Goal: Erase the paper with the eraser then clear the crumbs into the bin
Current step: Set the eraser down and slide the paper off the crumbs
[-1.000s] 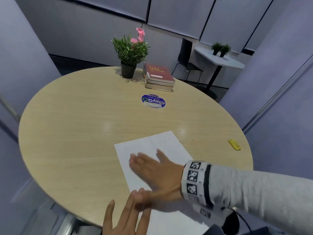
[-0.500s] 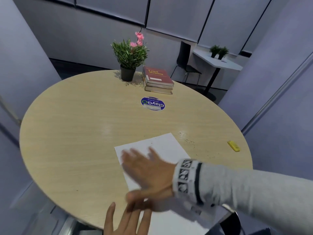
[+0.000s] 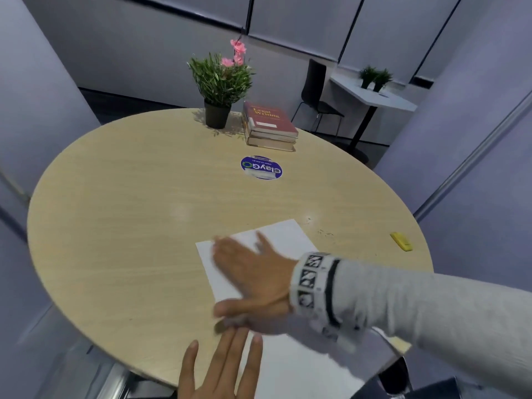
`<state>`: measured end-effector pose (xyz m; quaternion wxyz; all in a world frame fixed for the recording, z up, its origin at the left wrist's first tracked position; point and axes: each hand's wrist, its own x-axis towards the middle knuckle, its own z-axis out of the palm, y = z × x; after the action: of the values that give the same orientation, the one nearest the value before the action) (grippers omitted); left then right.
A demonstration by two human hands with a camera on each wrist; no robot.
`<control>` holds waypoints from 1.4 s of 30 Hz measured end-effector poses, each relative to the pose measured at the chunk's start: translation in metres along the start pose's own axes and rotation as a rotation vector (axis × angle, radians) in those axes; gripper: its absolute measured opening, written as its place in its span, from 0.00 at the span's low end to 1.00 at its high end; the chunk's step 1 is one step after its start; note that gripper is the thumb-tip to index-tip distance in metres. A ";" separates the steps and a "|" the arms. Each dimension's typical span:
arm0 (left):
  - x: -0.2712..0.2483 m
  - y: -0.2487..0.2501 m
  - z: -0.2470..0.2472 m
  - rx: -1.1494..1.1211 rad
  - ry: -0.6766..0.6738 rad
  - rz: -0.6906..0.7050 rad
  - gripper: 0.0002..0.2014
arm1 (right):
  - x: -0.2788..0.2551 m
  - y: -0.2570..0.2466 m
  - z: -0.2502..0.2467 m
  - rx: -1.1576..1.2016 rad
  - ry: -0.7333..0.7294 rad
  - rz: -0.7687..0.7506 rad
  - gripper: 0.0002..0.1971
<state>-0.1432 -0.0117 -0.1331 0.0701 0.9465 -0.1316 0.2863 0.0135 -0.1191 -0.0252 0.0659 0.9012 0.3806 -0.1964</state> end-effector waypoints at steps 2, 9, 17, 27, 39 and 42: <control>-0.005 0.000 0.003 0.030 -0.008 0.018 0.15 | 0.008 -0.020 0.001 0.021 -0.031 -0.078 0.46; 0.000 0.008 -0.003 -0.028 -0.090 -0.069 0.44 | -0.012 0.102 0.012 0.090 0.038 0.531 0.63; 0.004 0.008 -0.007 -0.016 -0.023 -0.036 0.29 | 0.017 -0.002 -0.004 0.055 -0.071 0.053 0.49; 0.006 0.011 -0.013 -0.116 -0.004 -0.090 0.31 | -0.014 0.113 -0.010 0.125 -0.034 0.604 0.57; 0.018 0.003 -0.004 -0.030 0.093 -0.144 0.21 | 0.042 0.098 -0.014 0.282 0.005 0.524 0.53; 0.017 -0.009 -0.010 -0.011 0.107 -0.125 0.23 | 0.002 0.133 -0.005 0.319 0.028 0.691 0.51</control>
<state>-0.1317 -0.0049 -0.1159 0.1000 0.9358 -0.0700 0.3307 0.1113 -0.2098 -0.0259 -0.0179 0.9780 0.0196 -0.2071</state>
